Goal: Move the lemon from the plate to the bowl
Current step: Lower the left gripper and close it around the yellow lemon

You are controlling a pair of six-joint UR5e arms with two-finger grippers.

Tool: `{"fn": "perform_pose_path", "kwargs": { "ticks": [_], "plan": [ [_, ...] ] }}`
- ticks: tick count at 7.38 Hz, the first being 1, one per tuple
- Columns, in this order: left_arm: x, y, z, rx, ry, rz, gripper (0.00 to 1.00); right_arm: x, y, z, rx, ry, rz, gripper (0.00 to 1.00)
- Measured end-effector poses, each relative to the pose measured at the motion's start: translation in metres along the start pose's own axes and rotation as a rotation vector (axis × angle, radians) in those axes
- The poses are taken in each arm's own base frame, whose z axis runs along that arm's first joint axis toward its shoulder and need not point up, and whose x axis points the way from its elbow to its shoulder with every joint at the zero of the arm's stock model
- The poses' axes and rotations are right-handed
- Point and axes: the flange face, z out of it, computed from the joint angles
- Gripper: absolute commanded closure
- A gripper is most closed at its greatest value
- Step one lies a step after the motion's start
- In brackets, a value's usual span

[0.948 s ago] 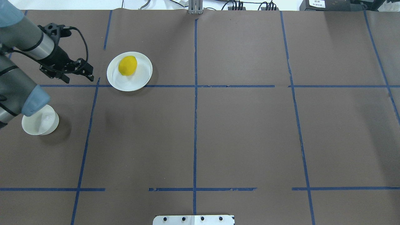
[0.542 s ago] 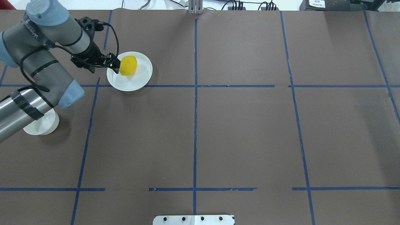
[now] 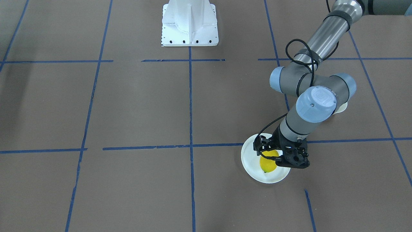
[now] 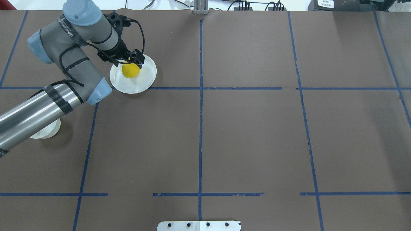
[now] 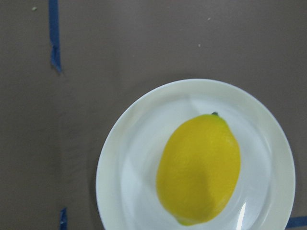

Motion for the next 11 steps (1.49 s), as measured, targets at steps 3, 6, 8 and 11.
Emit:
{"fn": "perform_pose_path", "kwargs": {
  "ticks": [3, 6, 8, 11],
  "plan": [
    [0.004, -0.005, 0.019, 0.025, -0.016, 0.018, 0.0, 0.0, 0.0, 0.0, 0.0, 0.0, 0.0, 0.0],
    [0.01, 0.009, 0.038, 0.04, -0.051, 0.036, 0.34, 0.0, 0.0, 0.0, 0.0, 0.0, 0.0, 0.0],
    [0.008, 0.012, 0.042, 0.037, -0.059, 0.035, 1.0, 0.0, 0.0, 0.0, 0.0, 0.0, 0.0, 0.0],
    [0.007, 0.01, 0.035, 0.034, -0.065, 0.019, 1.0, 0.0, 0.0, 0.0, 0.0, 0.0, 0.0, 0.0]
  ]
}}
